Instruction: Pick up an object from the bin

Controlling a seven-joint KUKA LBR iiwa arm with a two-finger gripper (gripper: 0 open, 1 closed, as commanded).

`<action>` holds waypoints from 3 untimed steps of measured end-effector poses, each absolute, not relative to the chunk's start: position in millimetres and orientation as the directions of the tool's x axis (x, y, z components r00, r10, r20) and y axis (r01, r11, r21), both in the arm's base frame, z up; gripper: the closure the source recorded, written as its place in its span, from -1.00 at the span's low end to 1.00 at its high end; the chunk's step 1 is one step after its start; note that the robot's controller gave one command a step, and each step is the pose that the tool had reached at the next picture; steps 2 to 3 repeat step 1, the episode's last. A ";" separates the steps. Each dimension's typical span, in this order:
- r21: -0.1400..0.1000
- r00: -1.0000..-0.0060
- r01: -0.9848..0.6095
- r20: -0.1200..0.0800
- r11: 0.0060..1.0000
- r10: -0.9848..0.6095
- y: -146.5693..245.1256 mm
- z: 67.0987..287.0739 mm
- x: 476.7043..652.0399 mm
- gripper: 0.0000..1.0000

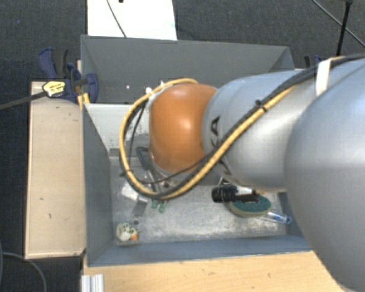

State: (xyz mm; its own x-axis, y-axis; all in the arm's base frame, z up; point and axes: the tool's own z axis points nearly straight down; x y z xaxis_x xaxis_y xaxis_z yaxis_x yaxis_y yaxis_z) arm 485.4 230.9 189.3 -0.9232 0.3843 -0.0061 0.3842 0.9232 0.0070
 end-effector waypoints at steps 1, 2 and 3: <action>0.008 -0.925 0.380 -0.008 0.925 0.380 230.0 319.6 486.8 1.00; 0.008 -0.925 0.380 -0.008 0.925 0.380 230.0 319.6 486.8 1.00; 0.008 -0.925 0.380 -0.008 0.925 0.380 230.0 319.6 486.8 1.00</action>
Offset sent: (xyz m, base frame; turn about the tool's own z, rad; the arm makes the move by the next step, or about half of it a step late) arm -0.0005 -0.0012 0.1248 0.0004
